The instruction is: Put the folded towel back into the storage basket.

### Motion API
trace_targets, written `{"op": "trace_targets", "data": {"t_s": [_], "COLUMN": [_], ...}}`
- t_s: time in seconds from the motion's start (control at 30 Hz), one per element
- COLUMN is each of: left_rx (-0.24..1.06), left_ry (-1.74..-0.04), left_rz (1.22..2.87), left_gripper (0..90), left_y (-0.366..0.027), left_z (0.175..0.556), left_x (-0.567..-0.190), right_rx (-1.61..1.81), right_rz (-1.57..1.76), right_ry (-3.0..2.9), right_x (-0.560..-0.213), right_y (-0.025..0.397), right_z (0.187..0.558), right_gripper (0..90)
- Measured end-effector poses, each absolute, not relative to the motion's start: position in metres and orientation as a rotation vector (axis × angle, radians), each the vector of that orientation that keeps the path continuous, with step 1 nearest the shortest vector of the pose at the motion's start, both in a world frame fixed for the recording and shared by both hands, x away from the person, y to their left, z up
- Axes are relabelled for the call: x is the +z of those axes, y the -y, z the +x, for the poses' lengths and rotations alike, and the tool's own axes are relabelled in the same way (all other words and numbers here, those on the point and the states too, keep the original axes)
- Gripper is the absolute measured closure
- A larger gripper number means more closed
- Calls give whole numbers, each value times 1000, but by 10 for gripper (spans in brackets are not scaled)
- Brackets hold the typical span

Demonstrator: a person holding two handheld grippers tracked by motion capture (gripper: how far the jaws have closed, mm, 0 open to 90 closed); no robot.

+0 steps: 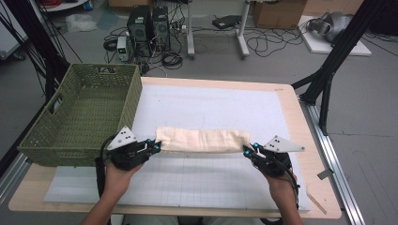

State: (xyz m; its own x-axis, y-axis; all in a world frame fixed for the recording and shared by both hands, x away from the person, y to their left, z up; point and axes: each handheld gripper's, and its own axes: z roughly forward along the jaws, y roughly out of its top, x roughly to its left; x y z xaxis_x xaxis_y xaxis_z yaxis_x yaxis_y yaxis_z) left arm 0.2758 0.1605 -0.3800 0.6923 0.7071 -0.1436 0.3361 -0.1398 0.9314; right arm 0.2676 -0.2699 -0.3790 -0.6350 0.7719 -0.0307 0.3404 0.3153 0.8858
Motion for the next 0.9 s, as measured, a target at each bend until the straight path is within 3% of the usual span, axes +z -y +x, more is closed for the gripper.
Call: {"op": "trace_targets", "data": {"t_s": [0.47, 0.9], "left_rx": [486, 543], "left_ry": [-848, -887], "left_rz": [1658, 1606], "left_gripper": [816, 816], "left_y": [-196, -229], "left_z": [272, 266], "left_x": [-338, -323], "right_rx": [1498, 1571], "right_rz": [889, 835], "right_ry": [-2030, -2010], "right_x": [-342, -324], "right_y": [248, 207], "right_z": [303, 339], "right_gripper": [806, 806]}}
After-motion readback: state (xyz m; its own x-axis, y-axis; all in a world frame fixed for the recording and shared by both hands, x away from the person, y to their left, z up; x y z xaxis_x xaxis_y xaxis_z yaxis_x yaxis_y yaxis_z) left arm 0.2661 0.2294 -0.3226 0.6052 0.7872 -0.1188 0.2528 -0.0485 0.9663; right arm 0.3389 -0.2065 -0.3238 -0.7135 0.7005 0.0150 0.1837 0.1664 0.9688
